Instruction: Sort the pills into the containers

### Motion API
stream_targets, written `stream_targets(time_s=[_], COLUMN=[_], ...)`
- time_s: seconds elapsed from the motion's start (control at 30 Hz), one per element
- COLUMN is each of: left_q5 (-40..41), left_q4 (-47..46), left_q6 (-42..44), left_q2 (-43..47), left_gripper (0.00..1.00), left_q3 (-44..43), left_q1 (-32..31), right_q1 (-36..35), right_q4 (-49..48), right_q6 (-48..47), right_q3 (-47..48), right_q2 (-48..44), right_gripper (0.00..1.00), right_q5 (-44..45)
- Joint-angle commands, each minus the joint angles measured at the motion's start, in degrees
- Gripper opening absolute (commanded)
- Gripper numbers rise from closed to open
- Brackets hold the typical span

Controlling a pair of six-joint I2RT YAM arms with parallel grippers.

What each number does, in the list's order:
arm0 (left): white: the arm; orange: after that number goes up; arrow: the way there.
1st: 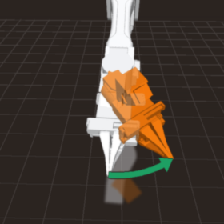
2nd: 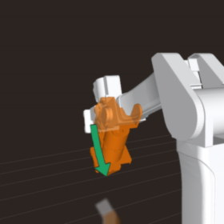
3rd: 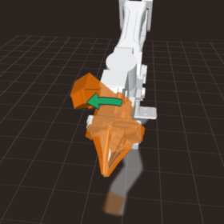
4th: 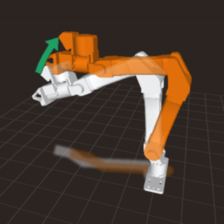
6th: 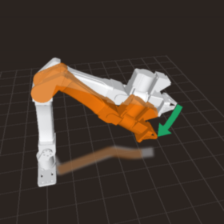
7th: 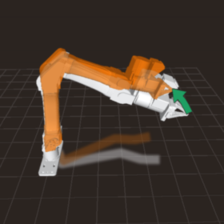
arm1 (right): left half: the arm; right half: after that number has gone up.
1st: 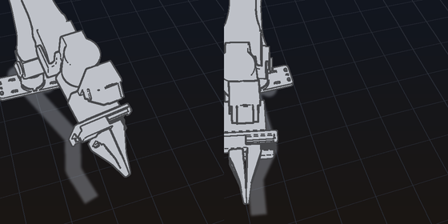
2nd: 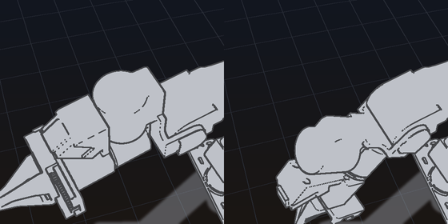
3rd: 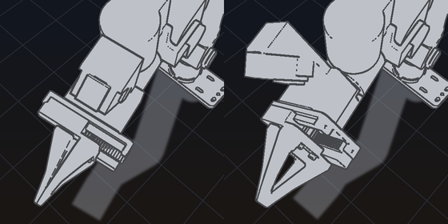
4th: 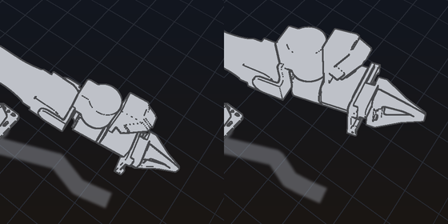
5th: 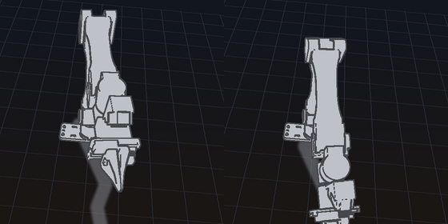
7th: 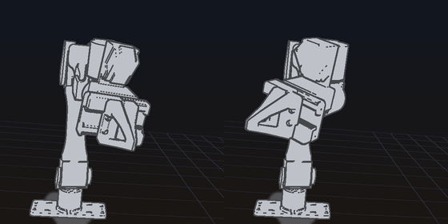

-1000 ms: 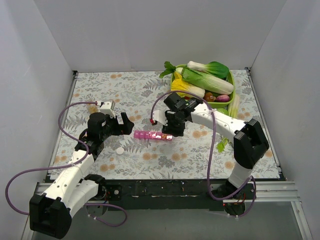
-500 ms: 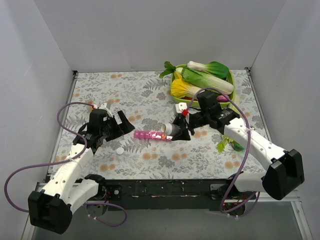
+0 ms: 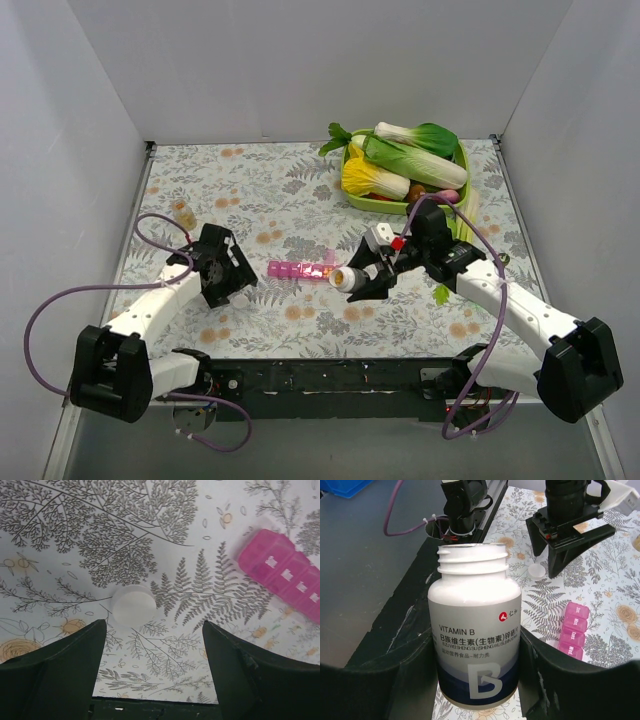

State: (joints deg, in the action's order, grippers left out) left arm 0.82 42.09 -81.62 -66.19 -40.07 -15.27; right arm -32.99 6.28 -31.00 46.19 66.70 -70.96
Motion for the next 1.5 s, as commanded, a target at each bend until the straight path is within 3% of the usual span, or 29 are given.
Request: stream_targets(time_s=[0.0,0.13,0.23,0.67,0.73,0.9,0.97,1.07,1.23,1.3,1.33,1.47], left_q5=[6.64,8.23,8.41,12.01,12.27,11.93,10.44,2.63,-22.11,-26.37,-31.7,-39.9], left_q4=[2.03,2.04,1.42,2.21,2.12,1.42,0.29,-2.0,-9.81,-14.47,-16.31,-31.57], left_q6=[-3.45,-4.24,-4.25,-6.0,-6.0,-5.3,-4.51,0.22,12.07,13.76,14.47,7.74], left_q2=[-2.35,-5.08,-5.44,-10.45,-10.18,-9.22,-8.43,-5.18,4.64,7.21,8.35,12.75], left_gripper=[0.76,0.76,0.64,0.62,0.47,0.4,0.31,0.2,0.18,0.18,0.18,0.18], left_q3=[0.96,0.52,1.14,0.96,0.96,0.96,0.96,0.18,-2.11,-2.73,-2.73,-0.63], left_q1=[-1.52,-3.1,-3.28,-6.62,-6.62,-6.7,-6.62,-6.79,-10.12,-12.94,-13.64,-14.97], right_q1=[0.47,0.56,0.65,1.35,1.44,1.62,1.62,1.62,1.7,1.62,1.62,1.7], right_q4=[-5.75,-5.76,-5.76,-7.69,-7.95,-8.39,-8.48,-7.96,-0.59,0.74,1.18,2.15], right_q6=[1.56,1.56,1.65,2.35,2.44,2.7,2.62,1.66,-5.28,-8.0,-8.89,-10.13], right_q3=[-1.19,-1.54,-2.07,-2.86,-3.21,-3.74,-4.01,-4.53,-3.57,-3.48,-3.39,-3.48], right_q2=[-1.48,-1.66,-1.83,-2.27,-2.45,-2.45,-2.45,-2.54,-2.19,-1.75,-1.66,-1.13], right_gripper=[0.06,0.06,0.07,0.07,0.07,0.07,0.07,0.07,0.07,0.07,0.07,0.07], right_q5=[-2.96,-2.78,-2.87,-3.4,-3.48,-3.75,-3.57,-3.4,-0.16,1.6,3.09,6.18])
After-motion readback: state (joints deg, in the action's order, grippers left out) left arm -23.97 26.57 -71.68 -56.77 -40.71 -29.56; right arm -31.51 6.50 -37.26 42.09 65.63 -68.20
